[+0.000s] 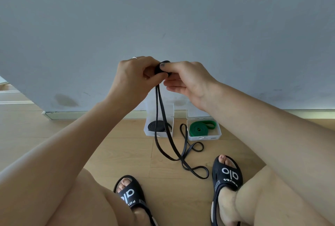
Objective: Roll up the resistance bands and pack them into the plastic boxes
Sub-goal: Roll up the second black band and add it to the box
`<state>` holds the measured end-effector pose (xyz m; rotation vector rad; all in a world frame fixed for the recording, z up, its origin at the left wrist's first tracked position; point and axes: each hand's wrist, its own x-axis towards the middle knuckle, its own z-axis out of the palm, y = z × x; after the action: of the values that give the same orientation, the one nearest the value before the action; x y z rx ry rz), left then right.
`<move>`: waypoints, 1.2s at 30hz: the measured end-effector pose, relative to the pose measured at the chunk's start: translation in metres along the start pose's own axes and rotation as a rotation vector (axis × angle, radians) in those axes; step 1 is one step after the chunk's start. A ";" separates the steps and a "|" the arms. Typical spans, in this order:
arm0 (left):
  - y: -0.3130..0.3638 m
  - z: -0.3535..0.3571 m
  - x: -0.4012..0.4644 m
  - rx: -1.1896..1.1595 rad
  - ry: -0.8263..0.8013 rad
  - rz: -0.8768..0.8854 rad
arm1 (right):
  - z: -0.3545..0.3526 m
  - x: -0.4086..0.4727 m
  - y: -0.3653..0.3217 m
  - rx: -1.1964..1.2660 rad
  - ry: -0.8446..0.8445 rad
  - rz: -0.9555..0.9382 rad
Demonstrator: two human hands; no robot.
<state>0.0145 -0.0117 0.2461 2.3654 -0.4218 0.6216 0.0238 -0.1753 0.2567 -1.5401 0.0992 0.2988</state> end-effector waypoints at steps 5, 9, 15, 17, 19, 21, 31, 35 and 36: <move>0.001 0.001 0.001 -0.048 0.004 -0.107 | 0.000 -0.005 -0.005 0.176 -0.099 0.077; -0.003 0.001 0.000 0.071 -0.058 0.044 | -0.003 -0.005 -0.005 0.141 -0.142 0.098; -0.006 0.004 0.002 0.198 -0.069 0.189 | 0.003 0.000 0.002 -0.078 -0.031 -0.019; -0.006 0.005 0.002 0.156 -0.060 0.165 | 0.002 0.002 0.004 -0.055 0.012 -0.046; -0.005 0.006 0.001 0.109 -0.064 0.137 | 0.003 0.002 0.005 -0.035 0.008 -0.035; -0.003 0.005 0.001 0.094 -0.065 0.127 | 0.005 0.001 0.004 -0.029 -0.008 -0.019; -0.002 0.004 0.002 0.129 -0.044 0.125 | 0.008 -0.001 0.004 0.031 -0.031 0.011; -0.001 0.005 0.001 0.073 -0.017 0.052 | 0.003 -0.001 0.002 0.132 -0.073 0.062; -0.001 0.005 0.001 0.070 -0.008 0.053 | 0.002 -0.002 0.000 0.157 -0.085 0.067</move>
<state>0.0173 -0.0140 0.2429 2.4299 -0.4753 0.6618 0.0220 -0.1734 0.2567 -1.3685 0.1052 0.3994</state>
